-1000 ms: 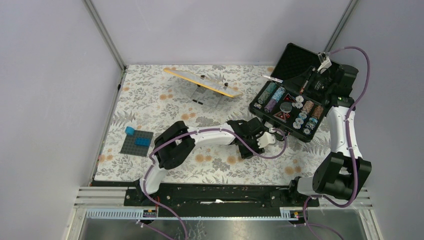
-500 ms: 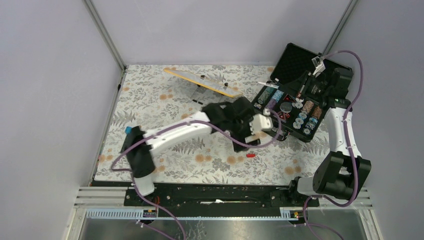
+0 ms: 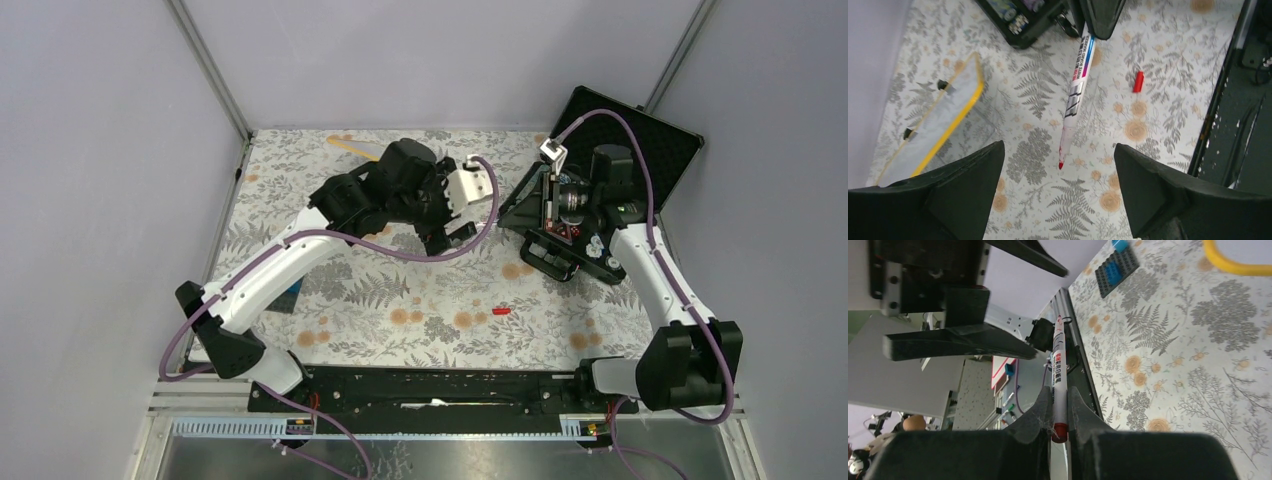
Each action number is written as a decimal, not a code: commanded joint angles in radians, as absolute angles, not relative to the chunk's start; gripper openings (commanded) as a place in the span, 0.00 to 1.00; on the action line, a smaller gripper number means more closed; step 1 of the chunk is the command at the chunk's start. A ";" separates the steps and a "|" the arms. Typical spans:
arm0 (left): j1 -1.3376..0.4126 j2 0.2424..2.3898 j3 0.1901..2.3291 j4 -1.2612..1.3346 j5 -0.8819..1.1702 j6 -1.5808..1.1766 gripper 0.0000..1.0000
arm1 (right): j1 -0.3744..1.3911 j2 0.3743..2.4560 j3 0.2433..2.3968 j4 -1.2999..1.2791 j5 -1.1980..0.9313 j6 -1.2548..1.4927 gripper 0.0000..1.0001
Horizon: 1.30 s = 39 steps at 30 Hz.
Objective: Write a sentence on the whiteboard
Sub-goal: Pass from the right arm to the left, then pass from the left arm to the right
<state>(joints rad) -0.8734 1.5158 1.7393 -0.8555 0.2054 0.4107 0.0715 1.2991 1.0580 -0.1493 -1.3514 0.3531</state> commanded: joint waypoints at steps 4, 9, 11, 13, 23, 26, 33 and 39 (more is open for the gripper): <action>-0.874 1.524 1.700 -0.896 0.304 0.430 0.80 | 0.149 1.255 1.070 -0.156 -1.426 0.356 0.00; -0.874 1.536 1.698 -0.899 0.336 0.422 0.48 | 0.178 1.253 1.063 -0.159 -1.415 0.357 0.00; -0.876 1.542 1.693 -0.900 0.356 0.415 0.31 | 0.187 1.256 1.062 -0.167 -1.406 0.355 0.00; -0.875 1.550 1.688 -0.900 0.359 0.406 0.12 | 0.199 1.259 1.072 -0.207 -1.381 0.325 0.02; -0.871 1.561 1.650 -0.822 0.377 0.322 0.00 | 0.256 1.278 1.115 -0.292 -1.236 0.248 0.50; -0.870 1.565 1.648 -0.817 0.396 0.326 0.00 | 0.260 1.281 1.113 -0.262 -1.235 0.277 0.48; -0.870 1.564 1.654 -0.814 0.434 0.337 0.00 | 0.268 1.288 1.104 -0.212 -1.236 0.325 0.45; -0.871 1.575 1.662 -0.813 0.446 0.339 0.00 | 0.283 1.292 1.105 -0.213 -1.237 0.325 0.42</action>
<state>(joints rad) -0.8749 1.5688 1.6466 -0.8593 0.4095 0.3428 0.2630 1.2896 1.0744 -0.2485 -1.2385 0.3122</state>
